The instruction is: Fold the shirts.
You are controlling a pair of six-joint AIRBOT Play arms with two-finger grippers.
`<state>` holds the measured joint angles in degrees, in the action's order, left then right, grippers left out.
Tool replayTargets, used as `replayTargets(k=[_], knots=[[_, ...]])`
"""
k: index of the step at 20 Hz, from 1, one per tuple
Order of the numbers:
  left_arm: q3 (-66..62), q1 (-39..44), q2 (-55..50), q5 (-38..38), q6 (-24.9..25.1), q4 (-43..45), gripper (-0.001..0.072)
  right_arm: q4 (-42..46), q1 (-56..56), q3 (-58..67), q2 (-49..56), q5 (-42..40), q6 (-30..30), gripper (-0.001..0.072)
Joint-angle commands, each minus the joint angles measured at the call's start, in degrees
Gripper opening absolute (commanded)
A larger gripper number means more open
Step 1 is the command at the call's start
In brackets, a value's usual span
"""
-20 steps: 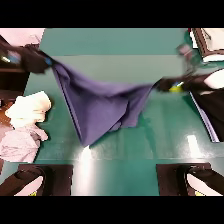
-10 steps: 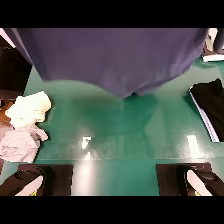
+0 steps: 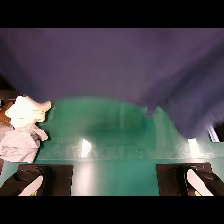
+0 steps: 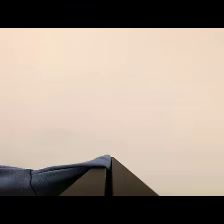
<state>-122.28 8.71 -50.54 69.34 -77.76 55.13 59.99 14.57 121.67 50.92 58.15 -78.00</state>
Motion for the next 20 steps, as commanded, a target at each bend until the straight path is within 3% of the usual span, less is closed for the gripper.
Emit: replayTargets(k=[1,5,8,10,13,18,20], knots=[[4.15,-0.04,-0.66,3.10,0.33,3.67,0.0025,-0.76,0.07,0.94,3.78,3.23,-0.04,0.0010],[24.50,-0.07,-3.87,4.00,-0.11,11.45,0.0025,-2.43,0.07,-13.27,9.44,10.91,-2.16,0.0010],[39.85,-0.07,-9.86,-1.90,0.22,11.82,0.0025,-2.32,-0.79,-21.31,17.88,16.20,-2.95,0.0010],[45.64,-0.07,-15.17,-8.92,0.39,12.46,0.0025,-1.25,-2.75,-25.77,23.02,14.32,-2.93,0.0010],[46.29,-0.07,-24.00,-17.29,0.13,13.11,0.0025,-1.29,-5.49,-30.08,29.75,5.22,-2.95,0.0011],[45.86,-0.07,-29.27,-24.02,-0.31,13.51,0.0037,-1.49,-7.58,-29.20,36.85,-2.62,-2.95,0.0034],[45.57,-0.28,-29.27,-24.57,-0.33,13.60,0.0529,-1.46,-7.43,-27.04,38.01,-2.16,-2.95,0.0447]])
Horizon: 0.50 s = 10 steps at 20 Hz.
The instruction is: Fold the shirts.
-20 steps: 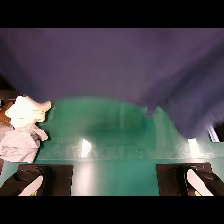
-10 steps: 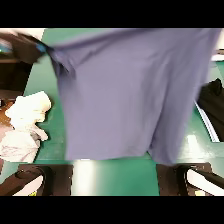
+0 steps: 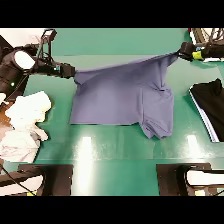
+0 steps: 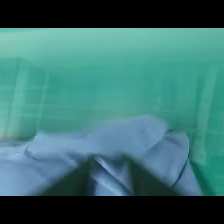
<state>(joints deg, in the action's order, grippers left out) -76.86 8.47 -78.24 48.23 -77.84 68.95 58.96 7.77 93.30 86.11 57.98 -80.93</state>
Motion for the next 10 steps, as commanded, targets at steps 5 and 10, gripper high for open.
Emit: replayTargets(k=[5,10], knots=[[-6.12,-6.45,-1.51,12.94,-0.22,-0.61,0.0547,-0.52,2.97,4.15,-0.94,10.88,0.66,0.0427],[3.37,-13.22,-1.46,28.26,2.58,-6.43,0.0547,-1.22,3.61,-13.49,-12.66,17.20,3.69,0.0407]])
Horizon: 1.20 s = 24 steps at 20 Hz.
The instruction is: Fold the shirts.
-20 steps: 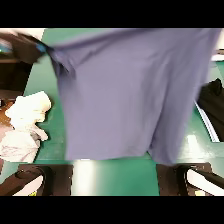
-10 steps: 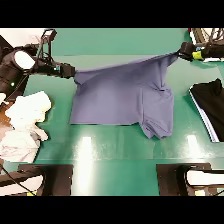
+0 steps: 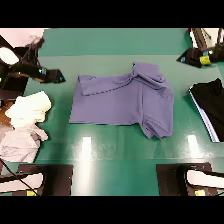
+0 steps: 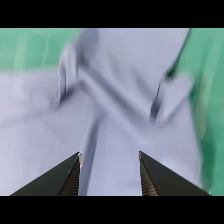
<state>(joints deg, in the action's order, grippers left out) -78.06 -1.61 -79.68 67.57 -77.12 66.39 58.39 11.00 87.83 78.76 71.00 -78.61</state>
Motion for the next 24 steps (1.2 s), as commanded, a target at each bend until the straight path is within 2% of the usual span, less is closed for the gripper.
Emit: replayTargets(k=[1,4,7,12,17,18,19,20,24], knots=[[8.66,-3.30,-0.02,8.87,3.08,-5.99,0.0546,-2.05,0.11,-12.66,-7.74,3.98,1.75,0.0407],[19.39,-3.30,-0.02,4.28,4.55,-8.79,0.0546,-5.97,0.28,-22.97,-13.09,3.65,3.10,0.0407],[24.09,-3.30,-0.02,2.10,4.66,-9.25,0.0547,-6.34,0.28,-28.79,-16.98,3.48,3.10,0.0407],[26.45,-2.29,-0.09,1.40,5.60,-10.34,0.0547,-6.32,0.28,-32.63,-21.90,1.95,3.06,0.0407],[26.93,2.32,-0.09,-0.11,5.55,-10.23,0.0545,-5.88,0.28,-32.59,-24.35,2.47,3.02,0.0407],[26.93,2.84,-0.09,-0.33,5.55,-10.25,0.0435,-5.62,0.31,-32.59,-24.55,3.06,3.02,0.0407],[26.86,2.86,-0.07,-0.68,5.55,-10.29,0.0182,-5.40,0.31,-32.59,-24.52,3.98,2.93,0.0407],[26.56,2.86,-0.07,-1.33,5.49,-10.27,0.0035,-3.13,0.28,-32.61,-24.50,5.66,1.18,0.0407],[20.02,2.86,-0.02,2.58,5.40,-10.25,0.0025,9.42,1.53,-36.92,-26.29,10.01,-4.24,0.0407]])
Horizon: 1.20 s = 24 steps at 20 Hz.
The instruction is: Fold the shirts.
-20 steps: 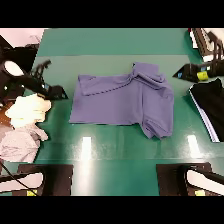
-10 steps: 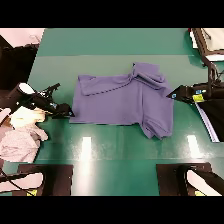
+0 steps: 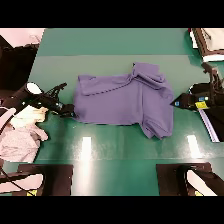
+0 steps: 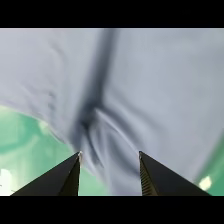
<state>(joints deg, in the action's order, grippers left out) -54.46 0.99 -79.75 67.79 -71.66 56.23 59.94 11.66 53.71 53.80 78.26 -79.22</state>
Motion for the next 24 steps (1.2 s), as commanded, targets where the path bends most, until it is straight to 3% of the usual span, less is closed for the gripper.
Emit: replayTargets(k=[1,4,9,13,16,20,21,24], knots=[[-5.27,0.26,0.04,3.43,-0.07,-0.09,0.0025,8.13,2.43,-6.05,-2.69,2.45,-4.33,0.0408],[-8.31,0.26,0.04,3.98,-0.07,-0.22,0.0025,6.08,9.66,-17.51,-6.73,1.88,-5.79,0.0414],[-8.33,0.26,0.04,3.58,-0.04,-0.94,0.0025,-5.11,20.83,-31.69,-9.60,-1.42,-5.77,0.0413],[-8.33,0.26,0.04,3.63,-0.04,-0.98,0.0025,-12.57,18.69,-36.00,-5.99,-6.25,-3.67,0.0413],[-8.33,0.26,0.04,3.91,-0.04,-0.98,0.0025,-13.38,13.97,-34.23,-1.62,-10.40,-3.08,0.0409],[-8.33,0.26,0.04,4.94,0.09,-0.96,0.0026,-11.28,9.49,-28.72,0.13,-10.95,-3.02,0.0140],[-8.35,0.26,0.04,5.14,0.11,-0.94,0.0025,-9.60,8.70,-27.23,0.11,-10.16,-3.06,0.0041],[-9.88,0.24,0.07,6.34,0.11,0.15,0.0025,-2.36,7.48,-21.84,-1.38,-6.62,-5.16,0.0014]])
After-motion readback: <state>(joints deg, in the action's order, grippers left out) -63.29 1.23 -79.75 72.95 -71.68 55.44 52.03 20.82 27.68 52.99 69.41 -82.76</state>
